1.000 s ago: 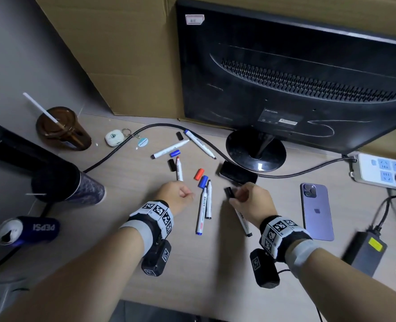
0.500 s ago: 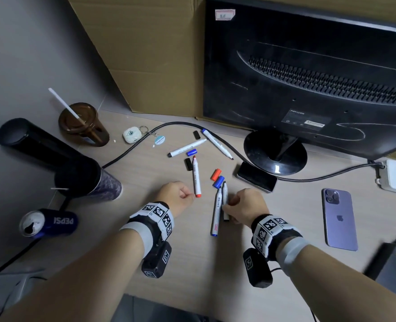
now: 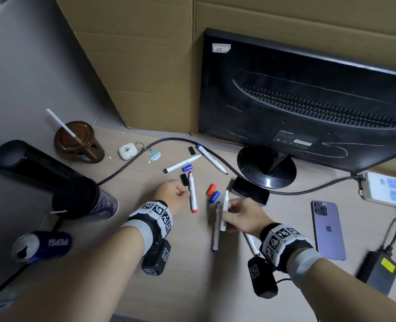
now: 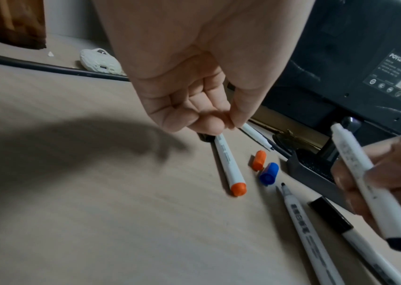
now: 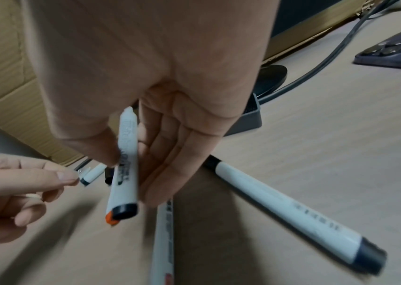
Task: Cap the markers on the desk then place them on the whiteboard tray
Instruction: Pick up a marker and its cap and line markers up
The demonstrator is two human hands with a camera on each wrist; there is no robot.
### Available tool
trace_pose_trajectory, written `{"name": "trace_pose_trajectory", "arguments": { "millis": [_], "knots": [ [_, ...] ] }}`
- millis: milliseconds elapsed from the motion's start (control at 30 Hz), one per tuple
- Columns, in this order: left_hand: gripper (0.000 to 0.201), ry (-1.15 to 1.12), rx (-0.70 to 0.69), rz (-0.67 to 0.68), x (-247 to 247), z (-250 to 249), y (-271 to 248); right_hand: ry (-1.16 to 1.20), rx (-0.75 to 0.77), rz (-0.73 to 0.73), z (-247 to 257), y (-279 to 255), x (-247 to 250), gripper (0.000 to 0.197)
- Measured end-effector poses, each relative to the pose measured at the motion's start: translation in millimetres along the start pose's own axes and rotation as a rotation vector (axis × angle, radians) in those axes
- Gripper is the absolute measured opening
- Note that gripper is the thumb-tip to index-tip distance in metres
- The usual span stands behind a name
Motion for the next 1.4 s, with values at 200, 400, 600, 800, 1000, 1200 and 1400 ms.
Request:
{"name": "trace_pose_trajectory", "arguments": {
  "millis": [200, 400, 600, 800, 1000, 1200, 1400],
  "knots": [
    [0.006, -0.007, -0.024, -0.012, 6.3, -13.3, 15.4, 0.138, 0.032, 0.033, 11.7, 7.2, 2.3, 0.017],
    [0.014, -0.082, -0.113, -0.147, 13.2, -41.8, 48.3, 0.227, 0.093, 0.026, 17.4, 14.3, 11.9, 0.008],
    [0.036, 0.145, -0.145, -0.225, 13.9, -70.9, 76.8, 0.238, 0.121, 0.029, 17.5, 23.0, 20.4, 0.016],
    [0.031, 0.087, -0.235, -0.183, -1.2, -70.5, 110.3, 0.246, 0.138, 0.013, 10.0, 31.0, 24.0, 0.016],
    [0.018, 0.074, -0.186, -0.221, -5.0, -73.9, 125.0, 0.266, 0.153, 0.007, 7.1, 35.5, 25.4, 0.007],
    [0.017, 0.033, -0.166, -0.22, -1.9, -77.2, 124.5, 0.269, 0.172, 0.009, 10.1, 35.7, 24.5, 0.009],
    [0.01, -0.053, -0.128, -0.177, 10.7, -75.7, 114.4, 0.244, 0.189, 0.011, 19.1, 27.4, 26.9, 0.017]
  ]
}}
Point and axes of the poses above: each hand's wrist, its own y-axis towards the middle knuckle, its own x-axis out of the back of the hand, z = x × y, the point moved 1 cm from there along y, towards the middle knuckle, and after that the axes turned 11 degrees about x, right-handed, at the moved point
